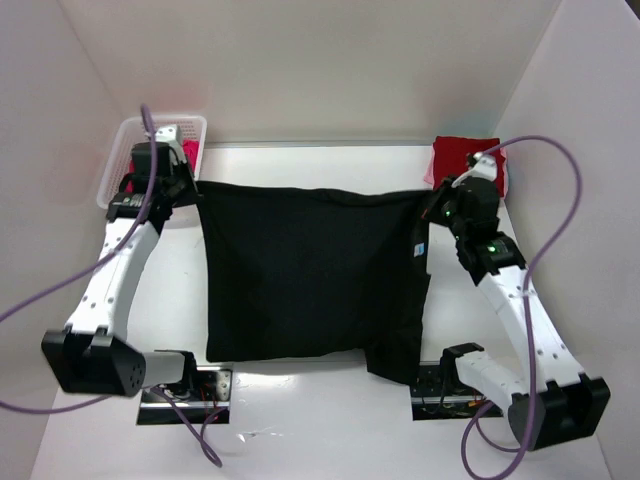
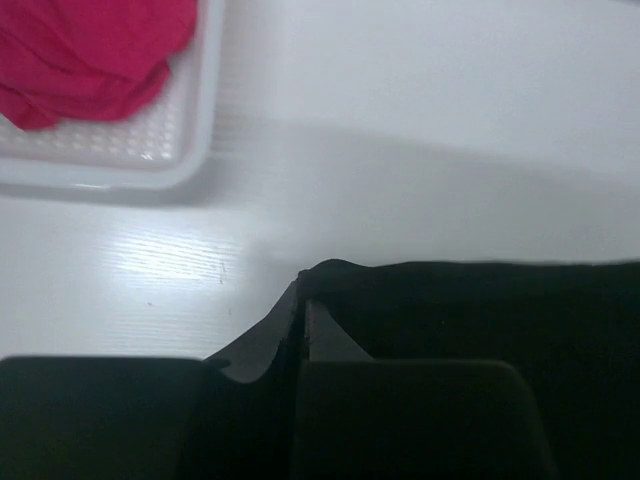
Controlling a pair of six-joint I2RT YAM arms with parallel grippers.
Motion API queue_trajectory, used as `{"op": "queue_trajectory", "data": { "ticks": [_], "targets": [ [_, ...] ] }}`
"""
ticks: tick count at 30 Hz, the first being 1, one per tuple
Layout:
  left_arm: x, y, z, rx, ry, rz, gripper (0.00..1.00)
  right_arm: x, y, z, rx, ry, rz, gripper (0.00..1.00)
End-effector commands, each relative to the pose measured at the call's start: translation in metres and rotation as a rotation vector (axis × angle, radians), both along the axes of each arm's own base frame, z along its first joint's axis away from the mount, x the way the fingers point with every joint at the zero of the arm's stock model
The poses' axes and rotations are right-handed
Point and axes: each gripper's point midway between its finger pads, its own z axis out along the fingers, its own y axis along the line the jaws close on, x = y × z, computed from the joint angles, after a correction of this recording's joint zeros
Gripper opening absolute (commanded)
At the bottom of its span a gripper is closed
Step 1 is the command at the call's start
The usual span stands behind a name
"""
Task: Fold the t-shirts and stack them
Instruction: Flatten out the tshirt
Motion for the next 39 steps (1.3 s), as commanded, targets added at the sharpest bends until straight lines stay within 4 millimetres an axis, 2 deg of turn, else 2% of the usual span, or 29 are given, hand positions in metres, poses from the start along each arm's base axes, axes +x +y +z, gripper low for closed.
{"op": "queue_trajectory", "data": {
  "ticks": [1, 2, 3, 4, 6, 7, 8, 9, 10, 11, 12, 13, 15, 16, 18, 19, 23, 24, 26, 27, 29, 32, 34, 35, 36, 39],
  "targets": [
    [0.032, -0.013, -0.01, -0.046, -0.033, -0.051, 0.0, 0.005, 0.003, -0.019, 0.062, 0.034, -0.026, 0.0],
    [0.038, -0.013, -0.025, -0.046, -0.003, -0.051, 0.0, 0.008, 0.003, -0.041, 0.052, 0.09, -0.028, 0.0],
    [0.044, -0.013, -0.034, -0.046, 0.015, -0.05, 0.0, 0.011, 0.004, -0.048, 0.073, 0.103, -0.036, 0.0],
    [0.053, -0.013, -0.058, -0.047, 0.067, -0.049, 0.0, 0.013, 0.005, -0.056, 0.07, 0.119, -0.037, 0.0],
    [0.065, -0.013, -0.075, -0.03, 0.101, -0.059, 0.0, 0.019, 0.005, -0.077, 0.065, 0.17, -0.051, 0.0],
    [0.073, -0.011, -0.094, -0.024, 0.142, -0.05, 0.0, 0.023, 0.006, -0.079, 0.075, 0.171, -0.054, 0.0],
    [0.079, -0.009, -0.101, -0.01, 0.15, -0.048, 0.0, 0.028, 0.005, -0.083, 0.071, 0.174, -0.063, 0.0],
    [0.083, -0.006, -0.107, -0.001, 0.165, -0.034, 0.0, 0.031, 0.006, -0.097, 0.063, 0.213, -0.065, 0.0],
    [0.091, -0.005, -0.122, 0.005, 0.19, -0.027, 0.0, 0.035, 0.004, -0.101, 0.05, 0.216, -0.071, 0.0],
    [0.1, -0.005, -0.12, 0.012, 0.176, -0.032, 0.0, 0.038, 0.005, -0.103, 0.048, 0.225, -0.071, 0.0],
    [0.104, -0.005, -0.124, 0.012, 0.184, -0.032, 0.0, 0.042, 0.005, -0.115, 0.034, 0.251, -0.069, 0.0],
    [0.11, -0.005, -0.134, 0.012, 0.197, -0.032, 0.0, 0.045, 0.006, -0.117, 0.033, 0.257, -0.069, 0.0],
    [0.118, -0.005, -0.134, 0.012, 0.195, -0.032, 0.0, 0.051, 0.007, -0.118, 0.035, 0.245, -0.068, 0.0],
    [0.121, -0.007, -0.143, 0.007, 0.207, -0.039, 0.0, 0.052, 0.005, -0.123, 0.03, 0.252, -0.077, 0.0],
    [0.124, -0.007, -0.141, 0.007, 0.201, -0.039, 0.0, 0.055, 0.004, -0.127, 0.025, 0.255, -0.087, 0.0],
    [0.128, -0.007, -0.142, 0.007, 0.201, -0.039, 0.0, 0.058, 0.003, -0.136, 0.017, 0.272, -0.098, 0.0],
    [0.137, -0.007, -0.138, 0.014, 0.187, -0.045, 0.0, 0.062, -0.005, -0.14, -0.002, 0.281, -0.121, 0.0],
    [0.141, -0.008, -0.132, 0.009, 0.172, -0.052, 0.0, 0.066, -0.007, -0.133, -0.004, 0.258, -0.135, 0.0],
    [0.146, -0.008, -0.135, 0.009, 0.17, -0.052, 0.0, 0.074, -0.017, -0.126, -0.01, 0.244, -0.162, 0.0],
    [0.149, -0.01, -0.128, 0.003, 0.155, -0.061, 0.0, 0.076, -0.017, -0.128, -0.011, 0.25, -0.162, 0.0],
    [0.152, -0.01, -0.135, 0.003, 0.165, -0.061, 0.0, 0.084, -0.023, -0.123, -0.019, 0.239, -0.179, 0.0],
    [0.157, -0.01, -0.136, 0.003, 0.165, -0.061, 0.0, 0.093, -0.024, -0.127, -0.036, 0.251, -0.187, 0.0],
    [0.162, -0.017, -0.14, 0.005, 0.164, -0.084, 0.0, 0.096, -0.028, -0.137, -0.047, 0.271, -0.192, 0.0],
    [0.165, -0.017, -0.14, 0.013, 0.162, -0.089, 0.0, 0.098, -0.028, -0.133, -0.045, 0.262, -0.193, 0.0],
    [0.17, -0.017, -0.133, 0.013, 0.148, -0.089, 0.0, 0.1, -0.027, -0.139, -0.047, 0.269, -0.193, 0.0],
    [0.179, -0.015, -0.137, 0.026, 0.153, -0.087, 0.0, 0.107, -0.028, -0.138, -0.049, 0.262, -0.201, 0.0]
  ]
}}
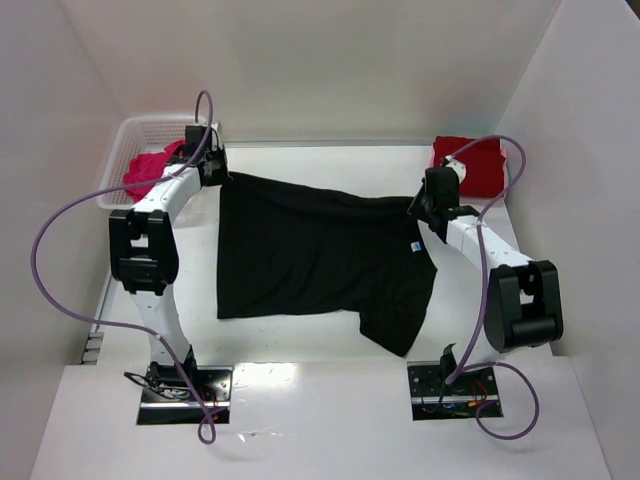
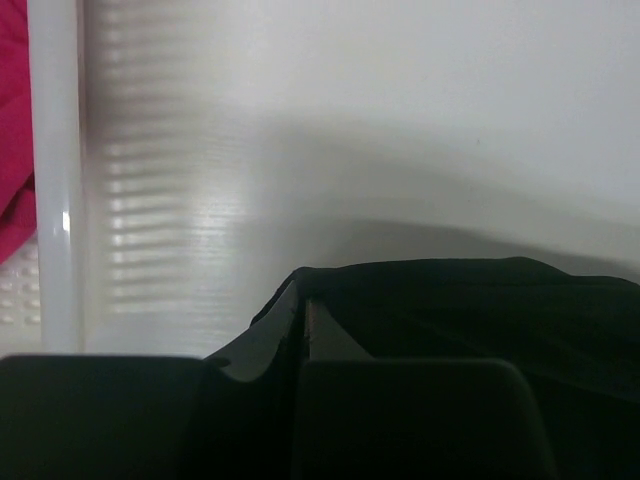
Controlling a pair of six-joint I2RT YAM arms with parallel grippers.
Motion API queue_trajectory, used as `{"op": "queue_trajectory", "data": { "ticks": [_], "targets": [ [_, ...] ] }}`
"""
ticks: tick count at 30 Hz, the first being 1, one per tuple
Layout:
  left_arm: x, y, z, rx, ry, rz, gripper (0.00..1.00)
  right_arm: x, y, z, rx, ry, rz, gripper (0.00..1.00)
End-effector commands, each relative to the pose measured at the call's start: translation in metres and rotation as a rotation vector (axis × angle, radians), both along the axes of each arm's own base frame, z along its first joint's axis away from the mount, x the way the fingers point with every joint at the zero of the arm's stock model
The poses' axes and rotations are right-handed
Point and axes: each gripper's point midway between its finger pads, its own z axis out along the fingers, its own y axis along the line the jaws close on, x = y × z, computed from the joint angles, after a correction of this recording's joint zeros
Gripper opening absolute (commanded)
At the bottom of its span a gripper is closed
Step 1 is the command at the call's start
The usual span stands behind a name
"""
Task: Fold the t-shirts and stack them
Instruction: Flatten out the tshirt
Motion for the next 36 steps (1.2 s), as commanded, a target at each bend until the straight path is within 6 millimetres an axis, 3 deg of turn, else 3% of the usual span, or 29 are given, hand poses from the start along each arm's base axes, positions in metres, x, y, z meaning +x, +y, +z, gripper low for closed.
{"op": "queue_trajectory", "data": {
  "ticks": [1, 8, 11, 14, 18, 19, 22, 24, 25, 26, 28, 30, 32, 33, 34, 36],
  "targets": [
    [0.026, -0.007, 0.03, 0.017, -0.096, -0.035, 0.0, 0.025, -0.014, 0.028, -0.034, -0.102, -0.042, 0.0],
    [0.034, -0.027, 0.019, 0.029, -0.08, -0.072, 0.0, 0.044, -0.034, 0.026, -0.064, -0.104, -0.112, 0.0],
    [0.031, -0.036, 0.015, 0.017, -0.069, -0.097, 0.0, 0.048, -0.052, 0.013, -0.057, -0.067, -0.165, 0.0],
    [0.026, -0.042, 0.006, 0.012, -0.047, -0.114, 0.0, 0.051, -0.051, 0.004, -0.011, -0.052, -0.137, 0.07],
    [0.017, -0.054, -0.005, 0.013, -0.014, -0.147, 0.0, 0.054, -0.04, 0.006, -0.002, -0.063, -0.056, 0.34],
    [0.013, -0.053, -0.007, 0.013, -0.008, -0.147, 0.0, 0.054, -0.035, 0.006, 0.008, -0.061, -0.026, 0.5],
    [0.005, -0.058, -0.015, 0.021, 0.014, -0.164, 0.0, 0.054, -0.026, 0.013, 0.007, -0.081, 0.044, 0.7],
    [0.001, -0.06, -0.015, 0.012, 0.013, -0.174, 0.0, 0.056, -0.025, 0.017, 0.006, -0.09, 0.059, 0.77],
    [-0.002, -0.064, -0.019, 0.012, 0.022, -0.183, 0.0, 0.065, -0.023, 0.032, 0.01, -0.129, 0.066, 0.8],
    [-0.007, -0.063, -0.022, 0.013, 0.033, -0.183, 0.0, 0.068, -0.017, 0.034, 0.028, -0.14, 0.093, 0.97],
    [-0.012, -0.065, -0.024, 0.005, 0.042, -0.191, 0.0, 0.081, -0.009, 0.048, 0.042, -0.183, 0.139, 0.99],
    [-0.018, -0.065, -0.028, 0.006, 0.051, -0.204, 0.0, 0.094, -0.004, 0.037, 0.051, -0.163, 0.17, 0.99],
    [-0.023, -0.064, -0.031, 0.006, 0.06, -0.204, 0.0, 0.113, -0.004, 0.046, 0.042, -0.19, 0.175, 0.99],
    [-0.025, -0.064, -0.03, 0.006, 0.06, -0.204, 0.0, 0.12, -0.004, 0.028, 0.034, -0.153, 0.181, 0.99],
    [-0.029, -0.064, -0.036, 0.007, 0.075, -0.204, 0.0, 0.131, -0.004, 0.037, 0.018, -0.177, 0.19, 0.99],
    [-0.031, -0.063, -0.034, 0.013, 0.073, -0.211, 0.0, 0.139, -0.007, 0.016, -0.005, -0.132, 0.195, 0.97]
  ]
}}
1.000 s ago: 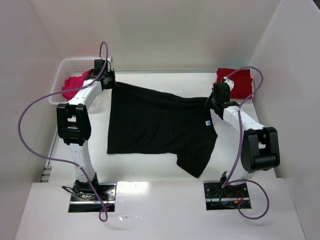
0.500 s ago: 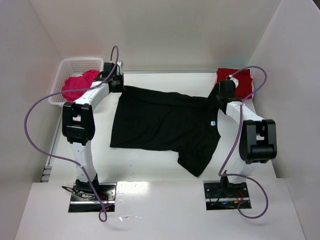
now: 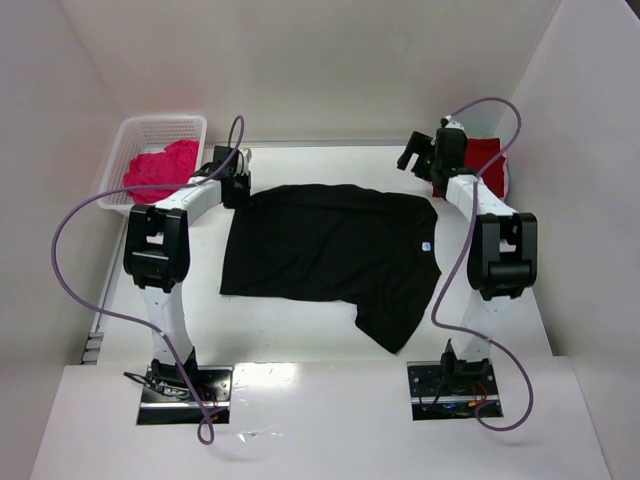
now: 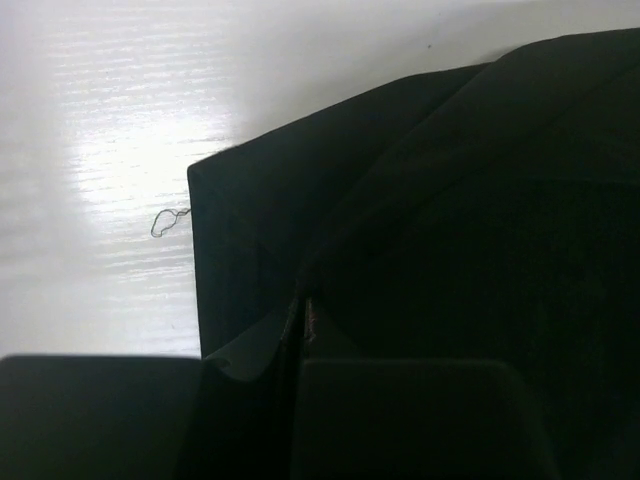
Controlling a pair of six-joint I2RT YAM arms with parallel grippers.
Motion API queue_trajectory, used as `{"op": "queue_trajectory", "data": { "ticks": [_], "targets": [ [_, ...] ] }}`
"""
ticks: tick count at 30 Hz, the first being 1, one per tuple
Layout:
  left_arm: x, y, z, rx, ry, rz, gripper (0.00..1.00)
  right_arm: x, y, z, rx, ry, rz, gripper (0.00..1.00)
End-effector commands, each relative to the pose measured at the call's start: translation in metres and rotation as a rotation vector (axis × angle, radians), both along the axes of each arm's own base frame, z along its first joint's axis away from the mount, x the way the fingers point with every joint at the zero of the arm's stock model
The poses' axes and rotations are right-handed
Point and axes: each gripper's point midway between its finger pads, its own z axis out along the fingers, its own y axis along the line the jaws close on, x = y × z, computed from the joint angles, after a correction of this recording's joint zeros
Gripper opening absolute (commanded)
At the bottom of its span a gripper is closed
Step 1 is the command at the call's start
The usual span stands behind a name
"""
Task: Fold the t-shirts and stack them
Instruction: Flatten out the tshirt
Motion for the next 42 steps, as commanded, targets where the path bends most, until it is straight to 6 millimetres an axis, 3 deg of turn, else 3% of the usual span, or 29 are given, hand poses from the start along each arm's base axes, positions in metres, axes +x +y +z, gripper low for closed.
{"op": "queue_trajectory", "data": {
  "ticks": [1, 8, 15, 16, 21, 30, 36, 37, 39, 40, 42],
  "targets": [
    [0.005, -0.004, 0.034, -0.004, -0.092, -0.041, 0.0, 0.028, 0.001, -0.002, -0.048, -0.025, 0.045, 0.97],
    [0.004, -0.006, 0.039, -0.018, -0.099, -0.04, 0.0, 0.029, 0.01, -0.04, -0.088, 0.049, 0.155, 0.94],
    [-0.003, 0.007, 0.053, -0.026, -0.11, -0.018, 0.0, 0.02, 0.042, -0.055, -0.004, 0.07, 0.341, 0.94],
    [-0.01, 0.008, 0.048, -0.03, -0.086, -0.011, 0.0, 0.019, 0.043, -0.055, 0.002, 0.069, 0.348, 0.94],
    [-0.016, 0.025, 0.057, -0.052, -0.094, 0.015, 0.0, 0.016, 0.042, -0.069, -0.019, 0.101, 0.366, 0.92],
    [-0.018, 0.024, 0.073, -0.085, -0.11, 0.01, 0.0, 0.009, 0.04, -0.082, -0.064, 0.164, 0.374, 0.88],
    [-0.021, 0.022, 0.069, -0.092, -0.1, 0.005, 0.0, -0.001, 0.057, -0.093, -0.07, 0.198, 0.425, 0.74],
    [-0.021, 0.022, 0.069, -0.092, -0.1, 0.005, 0.0, 0.003, 0.057, -0.086, -0.079, 0.185, 0.431, 0.73],
    [-0.021, 0.022, 0.069, -0.092, -0.1, 0.005, 0.0, 0.0, 0.057, -0.103, -0.071, 0.238, 0.433, 0.7],
    [-0.021, 0.023, 0.069, -0.086, -0.102, -0.002, 0.0, 0.007, 0.056, -0.1, -0.077, 0.24, 0.424, 0.7],
    [-0.021, 0.021, 0.07, -0.093, -0.101, -0.008, 0.0, -0.001, 0.057, -0.121, -0.084, 0.33, 0.419, 0.7]
  ]
}}
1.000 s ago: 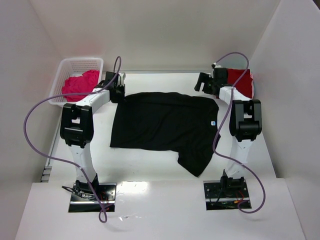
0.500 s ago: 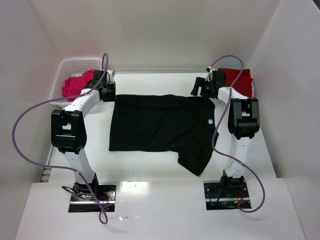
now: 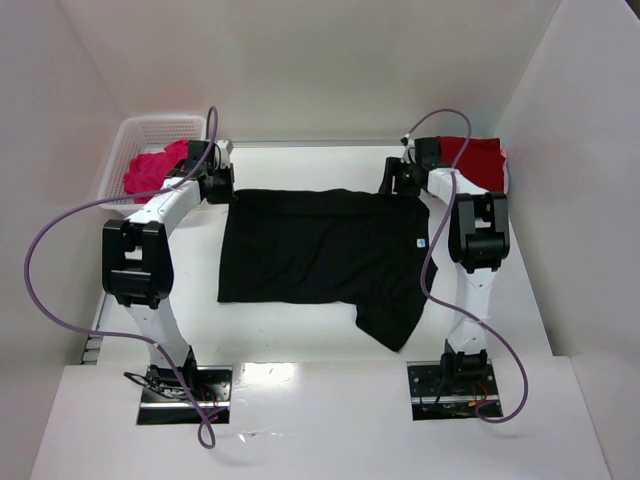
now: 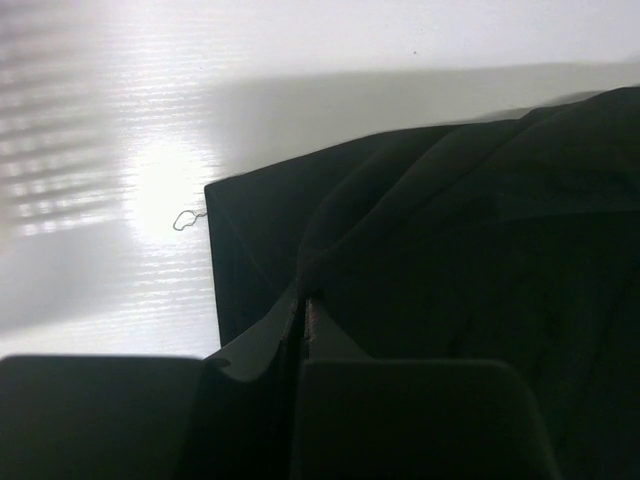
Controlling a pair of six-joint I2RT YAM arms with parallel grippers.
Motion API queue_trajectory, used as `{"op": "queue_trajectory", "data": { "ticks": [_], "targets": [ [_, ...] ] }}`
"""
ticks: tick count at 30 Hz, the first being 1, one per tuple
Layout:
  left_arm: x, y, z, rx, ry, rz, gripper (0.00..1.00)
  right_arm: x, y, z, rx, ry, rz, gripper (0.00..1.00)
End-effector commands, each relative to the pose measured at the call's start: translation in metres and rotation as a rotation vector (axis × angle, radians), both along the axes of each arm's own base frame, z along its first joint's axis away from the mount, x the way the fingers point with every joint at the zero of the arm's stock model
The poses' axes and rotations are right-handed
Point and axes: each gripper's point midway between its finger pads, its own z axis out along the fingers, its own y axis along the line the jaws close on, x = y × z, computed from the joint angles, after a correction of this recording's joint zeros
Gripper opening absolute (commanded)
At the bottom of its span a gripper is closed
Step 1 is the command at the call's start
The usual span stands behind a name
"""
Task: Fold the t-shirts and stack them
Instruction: Flatten out the tshirt
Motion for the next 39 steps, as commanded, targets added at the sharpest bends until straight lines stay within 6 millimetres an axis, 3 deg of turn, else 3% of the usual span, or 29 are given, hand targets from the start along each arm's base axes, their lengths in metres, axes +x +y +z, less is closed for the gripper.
{"op": "queue_trajectory", "data": {
  "ticks": [1, 2, 10, 13, 20, 23, 26, 27, 28, 31, 39],
  "targets": [
    [-0.002, -0.005, 0.018, -0.023, -0.038, -0.018, 0.0, 0.003, 0.001, -0.01, -0.041, 0.057, -0.002, 0.7],
    [-0.002, -0.005, 0.018, -0.023, -0.038, -0.018, 0.0, 0.001, 0.0, -0.013, -0.048, 0.066, -0.008, 0.7],
    [-0.002, -0.004, 0.018, -0.016, -0.04, -0.024, 0.0, 0.005, -0.011, 0.017, -0.094, 0.007, -0.042, 0.77],
    [-0.002, -0.004, 0.018, -0.016, -0.04, -0.024, 0.0, -0.005, -0.001, 0.021, -0.078, 0.021, -0.001, 0.79],
    [-0.002, -0.004, 0.018, -0.016, -0.04, -0.024, 0.0, -0.029, 0.017, 0.053, -0.065, -0.017, 0.068, 0.92],
    [-0.002, -0.004, 0.018, -0.016, -0.04, -0.024, 0.0, -0.041, 0.025, 0.048, -0.059, -0.001, 0.1, 0.92],
    [-0.005, -0.004, 0.018, -0.016, -0.038, -0.024, 0.0, -0.048, 0.035, 0.034, -0.073, 0.018, 0.118, 0.92],
    [-0.005, -0.004, 0.018, -0.016, -0.038, -0.024, 0.0, -0.052, 0.038, 0.021, -0.089, 0.045, 0.12, 0.92],
    [-0.007, -0.004, 0.014, -0.009, -0.031, -0.03, 0.0, -0.051, 0.031, 0.011, -0.123, 0.061, 0.095, 0.92],
    [-0.007, -0.004, 0.014, -0.009, -0.031, -0.031, 0.0, -0.047, 0.026, 0.009, -0.139, 0.067, 0.05, 0.9],
    [-0.01, -0.005, 0.011, -0.016, -0.022, -0.037, 0.0, -0.022, -0.002, 0.066, -0.255, -0.108, -0.067, 0.9]
  ]
}}
